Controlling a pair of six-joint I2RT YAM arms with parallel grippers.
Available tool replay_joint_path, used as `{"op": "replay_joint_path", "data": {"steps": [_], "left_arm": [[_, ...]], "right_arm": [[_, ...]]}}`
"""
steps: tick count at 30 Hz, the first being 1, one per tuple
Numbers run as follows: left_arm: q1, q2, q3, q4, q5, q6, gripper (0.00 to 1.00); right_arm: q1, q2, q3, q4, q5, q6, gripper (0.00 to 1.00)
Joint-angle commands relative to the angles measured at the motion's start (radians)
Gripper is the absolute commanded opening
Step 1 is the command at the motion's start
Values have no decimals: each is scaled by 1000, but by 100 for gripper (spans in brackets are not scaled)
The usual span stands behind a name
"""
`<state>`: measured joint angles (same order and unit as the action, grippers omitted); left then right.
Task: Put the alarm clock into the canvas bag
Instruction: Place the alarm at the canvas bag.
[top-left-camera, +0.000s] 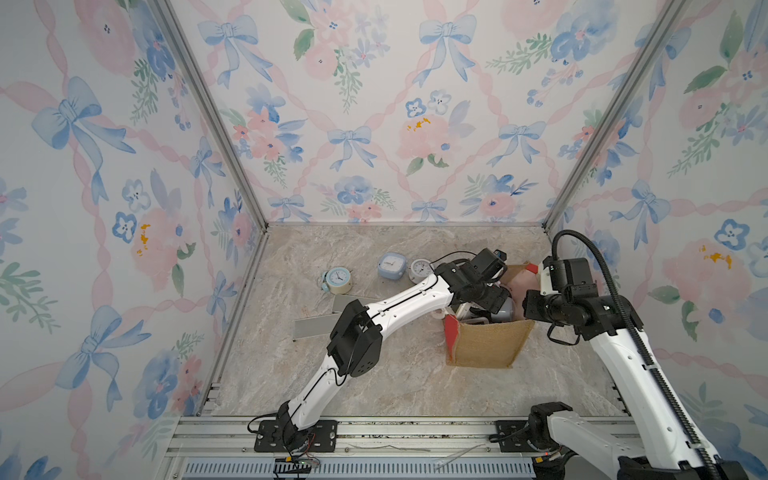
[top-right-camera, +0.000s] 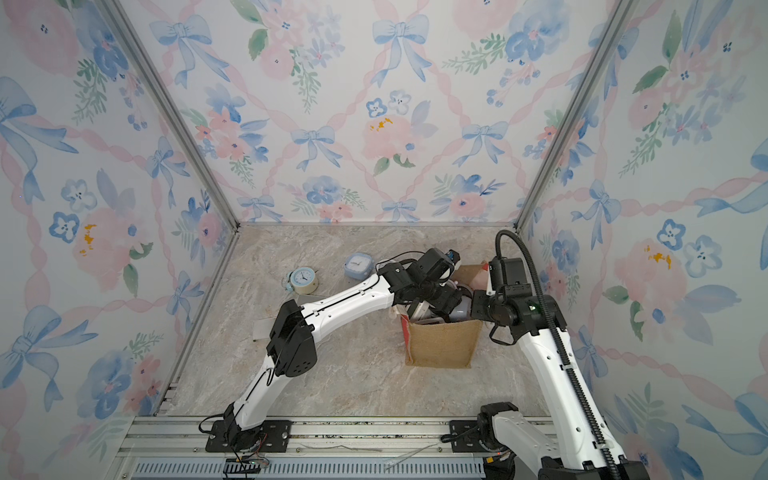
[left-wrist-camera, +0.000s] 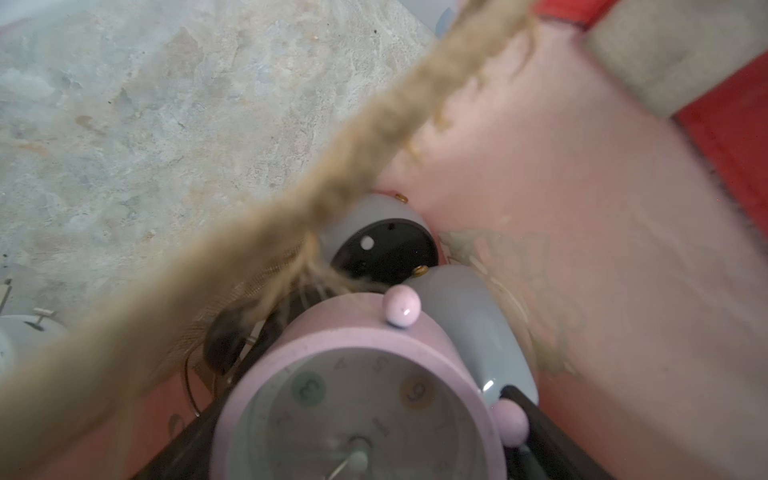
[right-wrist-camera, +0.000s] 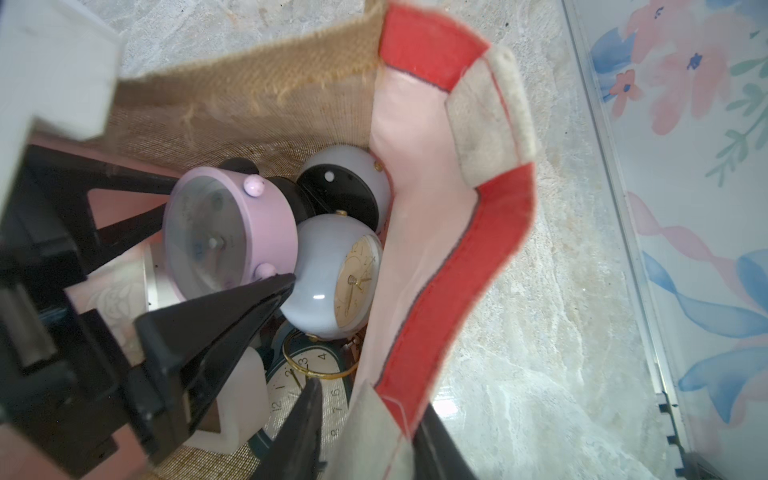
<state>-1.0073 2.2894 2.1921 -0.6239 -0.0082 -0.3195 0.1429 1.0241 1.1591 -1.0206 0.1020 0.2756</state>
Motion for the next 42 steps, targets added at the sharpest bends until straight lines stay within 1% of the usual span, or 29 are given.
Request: {"op": "replay_joint_path", "data": {"steps": [1,6,9,16,24,30,42], "left_arm": [[4,44,29,4,-32,4,67],[8,82,29,4,-35,13,68],[8,91,29,4,-29,13,71],[7,59,29,4,0,11,87],[1,-9,31,4,16,8,98],[-5,-62,35,4,18,10,98],[-4,-156,35,4,-30,34,98]], "right_arm": [[-3,-14,3,-8,-8,-12,34],[-4,-14,3,-9,-7,-13,34],[-4,-16,1,-10,-5,-12,34],[-3,-15,-1,-9,-5,-13,34],[-4,-14,0,-8,-6,-11,34],[-2,-12,-1,-5,-8,-9,34],[0,-2,7,-3,-10,-10,34]]}}
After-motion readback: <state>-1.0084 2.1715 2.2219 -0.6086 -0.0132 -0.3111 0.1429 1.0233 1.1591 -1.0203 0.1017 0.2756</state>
